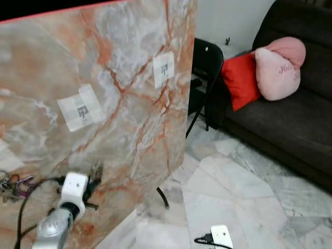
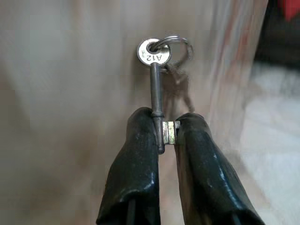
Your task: Hang keys on a hook
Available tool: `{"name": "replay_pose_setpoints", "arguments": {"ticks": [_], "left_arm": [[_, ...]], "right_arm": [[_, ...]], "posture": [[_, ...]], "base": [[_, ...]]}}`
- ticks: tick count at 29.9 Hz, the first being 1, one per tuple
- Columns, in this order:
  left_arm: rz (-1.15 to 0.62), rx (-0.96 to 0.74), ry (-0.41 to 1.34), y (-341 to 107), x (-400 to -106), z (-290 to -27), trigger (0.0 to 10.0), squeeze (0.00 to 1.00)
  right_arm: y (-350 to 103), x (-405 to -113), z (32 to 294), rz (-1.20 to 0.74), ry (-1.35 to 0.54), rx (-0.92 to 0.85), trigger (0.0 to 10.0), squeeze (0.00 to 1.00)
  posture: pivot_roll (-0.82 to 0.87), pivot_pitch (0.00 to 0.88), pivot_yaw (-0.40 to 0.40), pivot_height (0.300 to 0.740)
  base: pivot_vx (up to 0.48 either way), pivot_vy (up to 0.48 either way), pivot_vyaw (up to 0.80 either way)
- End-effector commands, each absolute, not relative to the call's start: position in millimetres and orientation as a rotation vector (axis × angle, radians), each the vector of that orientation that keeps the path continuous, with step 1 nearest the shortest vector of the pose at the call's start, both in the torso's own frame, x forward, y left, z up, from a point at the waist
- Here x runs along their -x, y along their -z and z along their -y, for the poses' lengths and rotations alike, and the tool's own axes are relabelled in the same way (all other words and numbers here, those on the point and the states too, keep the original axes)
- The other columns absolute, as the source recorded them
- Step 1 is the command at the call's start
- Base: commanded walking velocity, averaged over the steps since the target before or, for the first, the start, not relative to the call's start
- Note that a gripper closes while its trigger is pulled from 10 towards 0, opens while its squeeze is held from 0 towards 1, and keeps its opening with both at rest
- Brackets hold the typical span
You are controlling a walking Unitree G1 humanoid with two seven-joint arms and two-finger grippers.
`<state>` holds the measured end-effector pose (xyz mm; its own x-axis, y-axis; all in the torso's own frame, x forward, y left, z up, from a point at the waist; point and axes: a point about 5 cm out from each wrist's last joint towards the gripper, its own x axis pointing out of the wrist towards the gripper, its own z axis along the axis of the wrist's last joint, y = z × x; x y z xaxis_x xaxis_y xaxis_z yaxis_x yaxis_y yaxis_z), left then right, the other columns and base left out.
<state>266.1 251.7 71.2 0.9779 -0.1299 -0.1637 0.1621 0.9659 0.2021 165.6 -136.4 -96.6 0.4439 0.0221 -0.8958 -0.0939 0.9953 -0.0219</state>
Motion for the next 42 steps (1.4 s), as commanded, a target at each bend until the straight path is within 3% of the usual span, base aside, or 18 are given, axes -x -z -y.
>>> {"name": "replay_pose_setpoints", "arguments": {"ticks": [1, 6, 13, 23, 27, 28, 31, 34, 40, 42], "left_arm": [[-0.093, -0.197, 0.158, -90, -272, -244, 10.0, 0.0], [-0.027, -0.189, 0.254, -118, -280, -219, 10.0, 0.0], [-0.062, -0.178, 0.311, -124, -274, -207, 10.0, 0.0], [-0.114, -0.374, 0.482, -137, -257, -201, 10.0, 0.0], [-0.333, -0.652, 0.674, -109, -240, -203, 10.0, 0.0], [-0.594, -0.825, 0.765, -71, -220, -221, 10.0, 0.0], [-0.882, -0.987, 0.872, -39, -189, -249, 10.0, 0.0], [-0.973, -0.945, 0.9, -34, -174, -255, 10.0, 0.0], [-0.744, -0.538, 0.846, -66, -195, -220, 10.0, 0.0], [-0.695, -0.484, 0.833, -72, -199, -218, 10.0, 0.0]], "right_arm": [[97, -166, 138, -1.103, -0.062, 0.075, 10.0, 0.0], [96, -166, 138, -1.101, -0.063, 0.079, 10.0, 0.0], [96, -167, 137, -1.098, -0.063, 0.083, 10.0, 0.0], [96, -167, 137, -1.1, -0.082, 0.108, 10.0, 0.0], [96, -167, 137, -1.099, -0.082, 0.108, 10.0, 0.0], [96, -167, 136, -1.099, -0.083, 0.109, 10.0, 0.0], [96, -167, 136, -1.099, -0.085, 0.111, 10.0, 0.0], [96, -167, 136, -1.099, -0.083, 0.11, 10.0, 0.0], [96, -166, 137, -1.102, -0.082, 0.116, 10.0, 0.0], [96, -166, 137, -1.102, -0.083, 0.115, 10.0, 0.0]], "posture": [[0.09, 0.0, -0.034, 0.728], [0.09, 0.0, -0.034, 0.728], [0.09, 0.0, -0.032, 0.728], [0.1, 0.0, -0.032, 0.728], [0.11, 0.0, -0.029, 0.728], [0.11, 0.0, -0.024, 0.728], [0.1, 0.0, -0.019, 0.728], [0.1, 0.0, -0.019, 0.728], [0.11, 0.0, -0.024, 0.728], [0.11, 0.0, -0.023, 0.728]], "base": [[0.0, 0.0, 0.0], [0.0, 0.0, 0.0], [0.0, 0.0, 0.0], [0.0, 0.0, 0.0], [0.0, 0.0, 0.0], [0.0, 0.0, 0.0], [0.0, 0.0, 0.0], [0.0, 0.0, 0.0], [0.0, 0.0, 0.0], [0.0, 0.0, 0.0]]}}
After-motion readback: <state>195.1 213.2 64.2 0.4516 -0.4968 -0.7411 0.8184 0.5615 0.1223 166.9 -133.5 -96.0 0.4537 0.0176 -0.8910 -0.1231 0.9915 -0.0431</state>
